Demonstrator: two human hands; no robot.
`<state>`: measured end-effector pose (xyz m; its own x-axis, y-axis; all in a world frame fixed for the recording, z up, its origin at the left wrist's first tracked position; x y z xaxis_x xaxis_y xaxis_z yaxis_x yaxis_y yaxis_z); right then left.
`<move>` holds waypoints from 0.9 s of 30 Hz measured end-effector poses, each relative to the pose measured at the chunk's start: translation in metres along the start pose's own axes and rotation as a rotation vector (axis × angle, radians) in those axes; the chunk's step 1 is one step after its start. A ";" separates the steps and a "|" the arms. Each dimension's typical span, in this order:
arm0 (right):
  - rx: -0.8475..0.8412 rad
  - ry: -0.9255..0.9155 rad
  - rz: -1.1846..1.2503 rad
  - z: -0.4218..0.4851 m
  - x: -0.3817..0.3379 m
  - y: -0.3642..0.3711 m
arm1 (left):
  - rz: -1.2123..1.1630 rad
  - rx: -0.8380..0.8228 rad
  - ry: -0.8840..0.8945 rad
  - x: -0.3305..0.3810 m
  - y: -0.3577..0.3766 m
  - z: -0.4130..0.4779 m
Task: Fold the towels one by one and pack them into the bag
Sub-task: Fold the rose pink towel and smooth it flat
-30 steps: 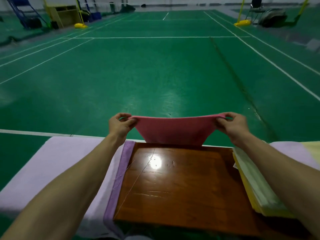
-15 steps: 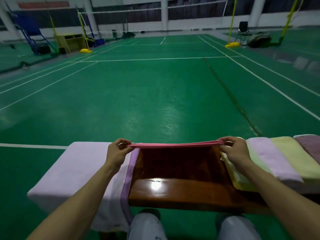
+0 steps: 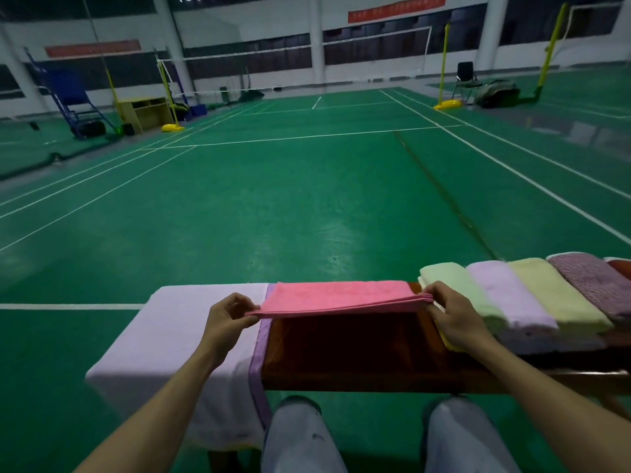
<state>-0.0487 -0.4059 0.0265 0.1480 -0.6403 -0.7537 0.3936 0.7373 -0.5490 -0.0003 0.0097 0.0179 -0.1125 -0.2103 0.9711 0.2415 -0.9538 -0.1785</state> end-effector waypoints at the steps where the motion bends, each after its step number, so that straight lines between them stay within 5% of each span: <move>1: -0.003 -0.024 -0.007 -0.004 -0.002 0.000 | 0.007 -0.003 0.004 0.001 -0.001 -0.003; 18: -0.036 -0.026 -0.016 -0.011 -0.018 -0.018 | -0.103 -0.125 -0.106 0.014 0.001 -0.016; 27: -0.021 0.024 -0.345 0.055 -0.002 -0.010 | -0.065 0.013 -0.202 0.006 0.028 0.051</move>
<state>-0.0034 -0.4235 0.0537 -0.0120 -0.8473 -0.5309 0.3979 0.4831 -0.7800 0.0553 -0.0070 0.0273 0.0672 -0.0997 0.9927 0.2528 -0.9608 -0.1136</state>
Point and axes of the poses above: each hand's wrist, its own z-axis towards the middle knuckle, its own y-axis out of the palm, x = y × z, the point moved 7 cm from there along z, towards the middle knuckle, and after that the axes turned 9 degrees about x, right-handed, at the moved point
